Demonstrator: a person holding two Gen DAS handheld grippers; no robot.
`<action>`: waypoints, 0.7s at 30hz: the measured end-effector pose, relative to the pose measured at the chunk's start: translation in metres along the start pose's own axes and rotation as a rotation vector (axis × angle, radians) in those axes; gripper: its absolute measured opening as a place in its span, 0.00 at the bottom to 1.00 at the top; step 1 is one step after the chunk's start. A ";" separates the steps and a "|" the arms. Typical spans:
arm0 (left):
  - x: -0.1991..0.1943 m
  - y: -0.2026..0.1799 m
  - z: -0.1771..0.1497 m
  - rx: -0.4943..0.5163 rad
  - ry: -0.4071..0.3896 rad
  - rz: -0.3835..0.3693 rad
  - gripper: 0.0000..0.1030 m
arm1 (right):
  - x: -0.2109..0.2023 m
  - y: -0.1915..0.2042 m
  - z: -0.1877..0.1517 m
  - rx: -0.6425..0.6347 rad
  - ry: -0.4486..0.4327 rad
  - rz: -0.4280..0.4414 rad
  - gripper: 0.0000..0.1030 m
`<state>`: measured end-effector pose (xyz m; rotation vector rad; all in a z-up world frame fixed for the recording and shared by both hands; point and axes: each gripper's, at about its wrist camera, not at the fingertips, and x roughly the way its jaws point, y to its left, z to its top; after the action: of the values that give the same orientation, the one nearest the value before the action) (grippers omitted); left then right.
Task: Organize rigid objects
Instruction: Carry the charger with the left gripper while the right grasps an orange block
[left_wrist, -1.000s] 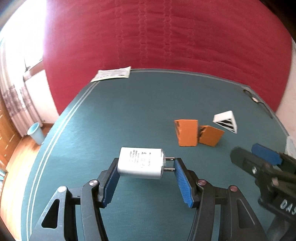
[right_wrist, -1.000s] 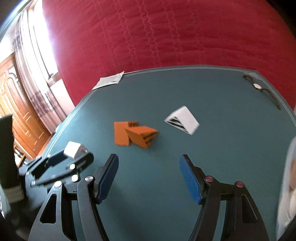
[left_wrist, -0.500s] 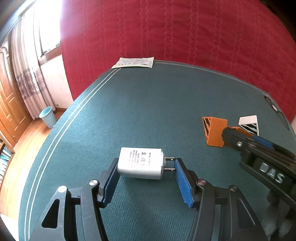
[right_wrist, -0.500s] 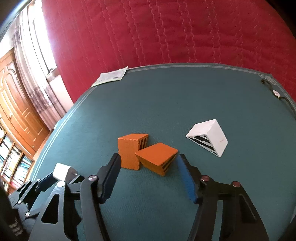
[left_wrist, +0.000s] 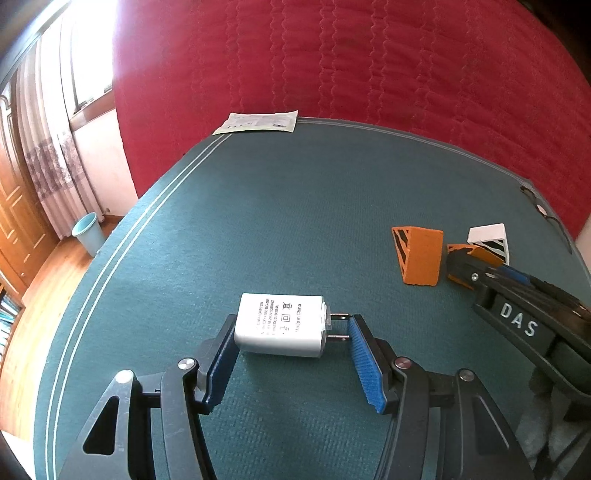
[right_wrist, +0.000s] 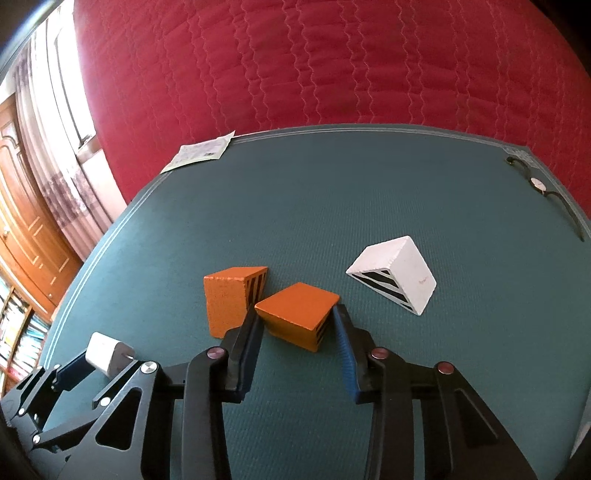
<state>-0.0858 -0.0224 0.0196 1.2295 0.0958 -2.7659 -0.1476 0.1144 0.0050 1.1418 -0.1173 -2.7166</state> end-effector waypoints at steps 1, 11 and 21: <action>0.000 -0.001 0.000 0.001 -0.001 -0.004 0.59 | 0.001 0.001 0.001 -0.004 0.001 -0.004 0.38; -0.002 -0.008 -0.002 0.018 -0.008 -0.020 0.59 | 0.001 -0.002 0.001 -0.005 0.011 -0.012 0.36; -0.007 -0.015 -0.005 0.045 -0.023 -0.046 0.59 | -0.022 -0.004 -0.019 -0.010 -0.003 -0.003 0.33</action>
<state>-0.0790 -0.0059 0.0217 1.2206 0.0610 -2.8363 -0.1192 0.1229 0.0068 1.1359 -0.1025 -2.7191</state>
